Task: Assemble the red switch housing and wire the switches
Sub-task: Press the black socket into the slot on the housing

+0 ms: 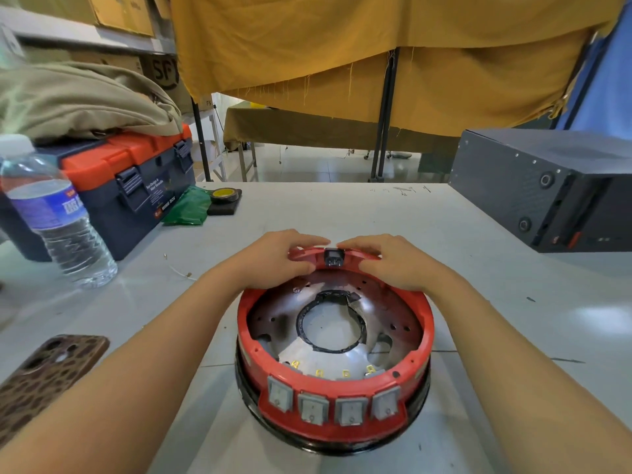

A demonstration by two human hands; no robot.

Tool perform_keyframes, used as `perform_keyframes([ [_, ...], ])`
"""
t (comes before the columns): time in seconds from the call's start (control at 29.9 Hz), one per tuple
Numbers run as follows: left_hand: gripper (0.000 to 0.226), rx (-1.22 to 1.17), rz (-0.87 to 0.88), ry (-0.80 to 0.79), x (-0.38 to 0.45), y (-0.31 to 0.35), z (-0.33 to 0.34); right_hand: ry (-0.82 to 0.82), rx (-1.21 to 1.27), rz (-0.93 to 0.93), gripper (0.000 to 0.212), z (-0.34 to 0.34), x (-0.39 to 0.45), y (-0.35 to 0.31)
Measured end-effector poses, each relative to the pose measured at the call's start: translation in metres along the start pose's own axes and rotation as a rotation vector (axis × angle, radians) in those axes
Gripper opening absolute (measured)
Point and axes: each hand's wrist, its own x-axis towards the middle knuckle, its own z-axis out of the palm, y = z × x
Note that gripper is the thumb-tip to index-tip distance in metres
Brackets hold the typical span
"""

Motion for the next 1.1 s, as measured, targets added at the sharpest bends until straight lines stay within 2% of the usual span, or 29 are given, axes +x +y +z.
perform_keyframes([
  [0.13, 0.044, -0.183, -0.094, 0.132, -0.028, -0.008, -0.005, 0.077, 0.245, 0.091, 0.052, -0.001, -0.018, 0.007],
  [0.3, 0.019, -0.353, -0.258, 0.322, -0.069, -0.016, -0.005, 0.115, 0.389, 0.169, 0.048, 0.006, -0.038, 0.013],
  [0.43, 0.021, -0.437, -0.366, 0.338, -0.092, -0.014, 0.004, 0.21, 0.52, 0.223, 0.05, 0.014, -0.045, 0.01],
  [0.6, 0.032, -0.556, -0.362, 0.429, -0.102, -0.009, 0.016, 0.346, 0.653, 0.269, 0.053, 0.023, -0.046, 0.006],
  [0.74, 0.038, -0.671, -0.334, 0.402, -0.102, -0.006, 0.022, 0.465, 0.731, 0.328, 0.047, 0.028, -0.05, 0.007],
  [0.97, 0.04, -0.682, -0.3, 0.363, -0.102, -0.017, 0.019, 0.471, 0.805, 0.38, 0.031, 0.025, -0.052, 0.013],
  [1.1, 0.031, -0.682, -0.334, 0.489, -0.099, -0.024, 0.018, 0.442, 0.81, 0.37, 0.026, 0.023, -0.047, 0.012],
])
